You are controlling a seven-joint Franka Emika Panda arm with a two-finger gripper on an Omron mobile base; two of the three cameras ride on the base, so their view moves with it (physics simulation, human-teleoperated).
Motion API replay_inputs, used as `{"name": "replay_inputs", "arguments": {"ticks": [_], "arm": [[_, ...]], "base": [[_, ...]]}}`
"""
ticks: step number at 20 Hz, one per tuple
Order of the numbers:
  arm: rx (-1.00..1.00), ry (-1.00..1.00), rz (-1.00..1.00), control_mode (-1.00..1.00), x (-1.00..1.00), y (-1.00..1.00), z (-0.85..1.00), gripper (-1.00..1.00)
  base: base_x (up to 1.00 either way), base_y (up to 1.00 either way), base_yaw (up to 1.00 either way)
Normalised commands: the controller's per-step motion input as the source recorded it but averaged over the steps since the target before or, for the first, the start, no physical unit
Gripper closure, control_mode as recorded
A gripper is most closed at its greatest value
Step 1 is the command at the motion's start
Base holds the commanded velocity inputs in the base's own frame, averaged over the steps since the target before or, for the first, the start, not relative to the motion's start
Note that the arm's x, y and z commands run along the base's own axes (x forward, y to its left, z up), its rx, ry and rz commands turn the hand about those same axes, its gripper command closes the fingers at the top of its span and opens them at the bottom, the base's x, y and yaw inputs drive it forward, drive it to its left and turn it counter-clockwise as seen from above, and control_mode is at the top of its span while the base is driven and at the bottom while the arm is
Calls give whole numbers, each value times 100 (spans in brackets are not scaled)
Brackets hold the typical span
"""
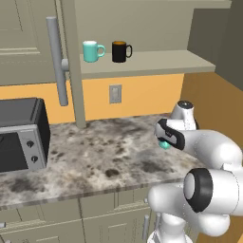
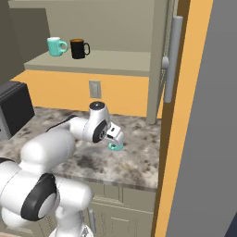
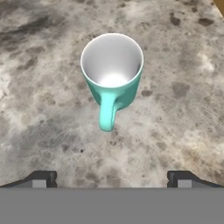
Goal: Pick the mug on the counter and place it in the cabinet with the handle facing the right, like the mugs already inside.
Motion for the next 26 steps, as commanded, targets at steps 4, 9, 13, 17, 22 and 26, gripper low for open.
{"name": "replay_inputs", "arguments": {"ticks": [4, 9, 13, 17, 22, 26], "arm": [[0, 0, 0, -100, 6, -2, -11, -100], [0, 0, 0, -100, 12, 0, -9, -100], [0, 0, 0, -100, 15, 0, -6, -100], [0, 2, 0, -100, 19, 0, -8, -100], [0, 2, 0, -100, 19, -1, -10, -100], [0, 2, 0, -100, 19, -1, -13, -100]], "base": [[0, 0, 0], [0, 0, 0], [0, 0, 0], [0, 0, 0], [0, 0, 0], [0, 0, 0]]}}
